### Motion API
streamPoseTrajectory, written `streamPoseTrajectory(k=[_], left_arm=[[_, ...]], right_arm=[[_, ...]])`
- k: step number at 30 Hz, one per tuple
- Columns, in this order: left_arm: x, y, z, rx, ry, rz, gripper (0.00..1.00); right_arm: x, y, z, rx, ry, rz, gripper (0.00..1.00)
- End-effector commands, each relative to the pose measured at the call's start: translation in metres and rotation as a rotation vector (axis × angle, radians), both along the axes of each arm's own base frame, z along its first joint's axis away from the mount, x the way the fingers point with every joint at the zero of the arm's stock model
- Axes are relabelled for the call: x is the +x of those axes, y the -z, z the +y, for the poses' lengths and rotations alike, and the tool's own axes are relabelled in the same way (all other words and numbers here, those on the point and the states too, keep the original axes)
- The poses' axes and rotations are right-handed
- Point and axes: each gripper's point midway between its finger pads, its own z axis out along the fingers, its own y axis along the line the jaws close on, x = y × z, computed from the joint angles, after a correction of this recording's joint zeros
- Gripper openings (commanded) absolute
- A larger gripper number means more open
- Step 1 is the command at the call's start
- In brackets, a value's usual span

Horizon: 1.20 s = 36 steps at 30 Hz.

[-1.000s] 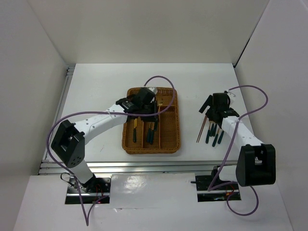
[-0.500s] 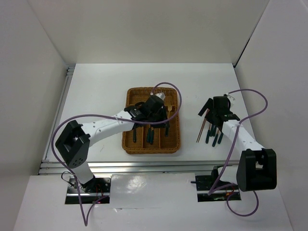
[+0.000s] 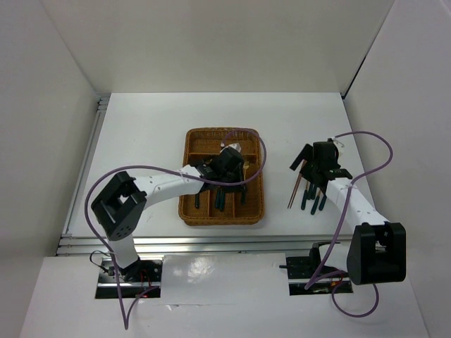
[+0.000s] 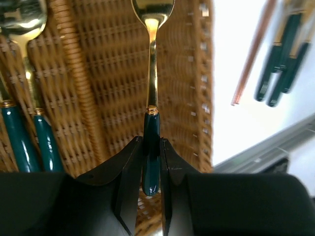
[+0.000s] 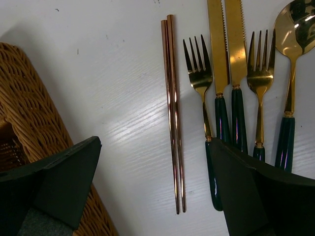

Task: Sort the eating utensils into containers

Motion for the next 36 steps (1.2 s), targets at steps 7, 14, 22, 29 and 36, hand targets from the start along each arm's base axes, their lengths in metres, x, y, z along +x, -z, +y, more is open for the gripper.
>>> streamPoseTrajectory(k=[7,14,22,29,36], left_arm=[[0.014,0.021,-0.013,0.023,-0.012,-0.003,0.31],[0.012,0.025,-0.010,0.060,0.003,0.012,0.53],[0.022,-0.040,-0.006,0.027,0.033,-0.137,0.69],[0.044,-0.106,0.016,0.044,0.011,-0.310,0.75],[0.067,-0.134,0.063,-0.041,-0.044,-0.335,0.75]], right_arm=[[0.001,-0.002,0.003,0.016,-0.019,-0.021,0.97],[-0.016,0.011,0.003,0.021,-0.012,0.045,0.93],[-0.033,0.038,0.009,0.067,-0.003,0.157,0.80],[-0.046,0.052,0.012,0.087,0.009,0.215,0.71],[-0.056,0.064,0.016,0.120,0.020,0.265,0.68]])
